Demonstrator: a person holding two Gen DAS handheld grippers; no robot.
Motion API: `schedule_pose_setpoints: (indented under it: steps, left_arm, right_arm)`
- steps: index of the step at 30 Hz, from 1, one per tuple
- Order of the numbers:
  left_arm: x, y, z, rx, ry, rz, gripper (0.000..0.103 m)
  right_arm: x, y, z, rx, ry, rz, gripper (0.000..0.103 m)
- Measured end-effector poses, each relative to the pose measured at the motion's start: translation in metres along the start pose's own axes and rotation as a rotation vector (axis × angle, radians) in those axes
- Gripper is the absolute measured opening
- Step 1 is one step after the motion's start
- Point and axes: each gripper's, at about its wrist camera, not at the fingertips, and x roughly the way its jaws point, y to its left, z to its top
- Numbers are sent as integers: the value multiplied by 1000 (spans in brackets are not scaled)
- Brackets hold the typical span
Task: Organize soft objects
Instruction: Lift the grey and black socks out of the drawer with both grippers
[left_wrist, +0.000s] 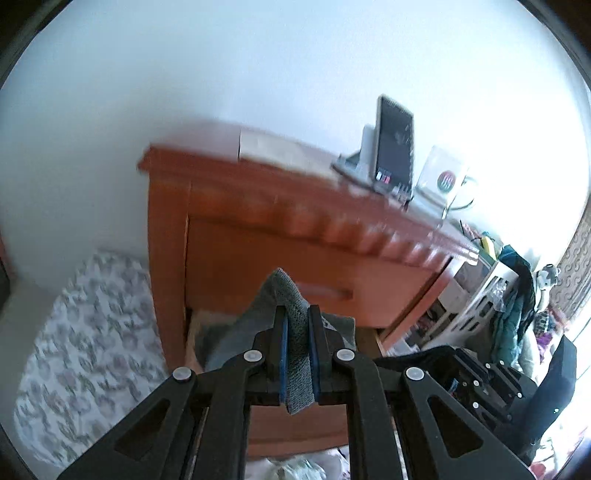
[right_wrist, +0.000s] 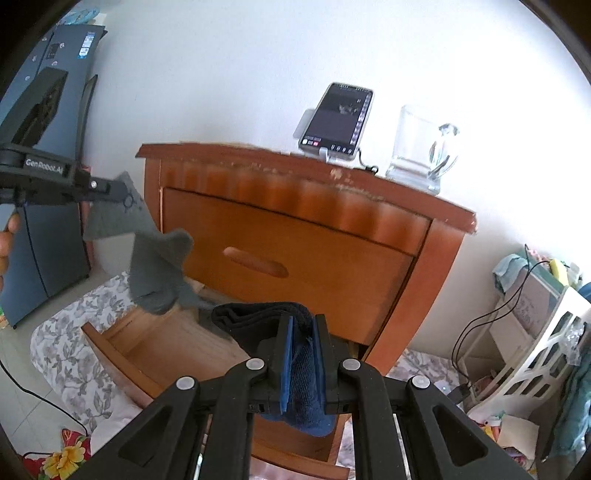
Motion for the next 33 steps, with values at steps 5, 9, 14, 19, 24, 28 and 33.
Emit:
schedule_pose_setpoints:
  steps: [5,9,14,19,24,28,33]
  left_arm:
    - [-20,-6,12,26,-41,5,10]
    - [-40,-13,17,61,-93,1,10]
    - [-69,-21,19,98,-191,-35,10]
    - [-93,-22,22,120,-267,-61,10]
    - [-110,-23,20,148,-310,-88,10]
    - [-128,-25,16,165,-347,-116,10]
    - [-144,-30,10,181,-372,-154,10]
  right_arm:
    - [-11,-1,6,-6,-24,-11,11]
    - [-23,-1,13,-11,-56,-20,11]
    - [-40,0,22,-17,-100,-33,11]
    - [-56,4,29,-28,-138,-44,11]
    - [-71,9,35,-31,-177,-54,11]
    - [-85,14,39,-39,-210,-61,11]
    - [-105,20,43,-48,-251,-68,11]
